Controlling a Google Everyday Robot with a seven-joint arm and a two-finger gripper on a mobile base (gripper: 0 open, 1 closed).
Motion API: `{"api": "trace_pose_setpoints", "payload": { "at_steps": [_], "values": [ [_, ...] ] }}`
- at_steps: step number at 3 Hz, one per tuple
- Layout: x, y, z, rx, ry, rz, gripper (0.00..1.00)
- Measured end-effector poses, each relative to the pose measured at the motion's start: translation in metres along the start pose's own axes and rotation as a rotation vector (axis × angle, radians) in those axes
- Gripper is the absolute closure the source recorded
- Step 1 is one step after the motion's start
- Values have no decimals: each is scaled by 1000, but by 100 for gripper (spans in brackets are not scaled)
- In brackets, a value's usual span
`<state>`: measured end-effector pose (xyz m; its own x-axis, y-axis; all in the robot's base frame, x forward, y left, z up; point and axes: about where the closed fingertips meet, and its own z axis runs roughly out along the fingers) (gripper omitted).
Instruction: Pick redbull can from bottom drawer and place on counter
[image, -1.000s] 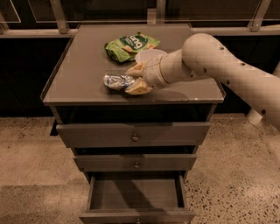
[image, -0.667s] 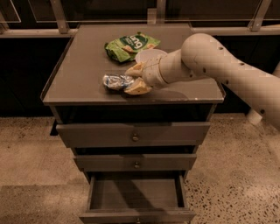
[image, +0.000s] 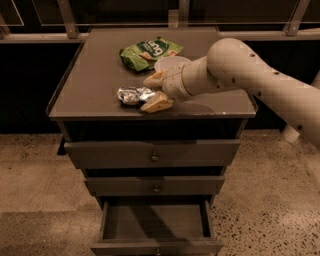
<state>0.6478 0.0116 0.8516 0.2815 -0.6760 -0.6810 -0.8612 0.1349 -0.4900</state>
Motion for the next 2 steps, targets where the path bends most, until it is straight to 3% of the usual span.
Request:
{"api": "trace_pose_setpoints", "payload": {
  "at_steps": [1, 2],
  "values": [
    [0, 0, 0, 0, 0, 0, 0],
    [0, 0, 0, 0, 0, 0, 0]
  ]
}}
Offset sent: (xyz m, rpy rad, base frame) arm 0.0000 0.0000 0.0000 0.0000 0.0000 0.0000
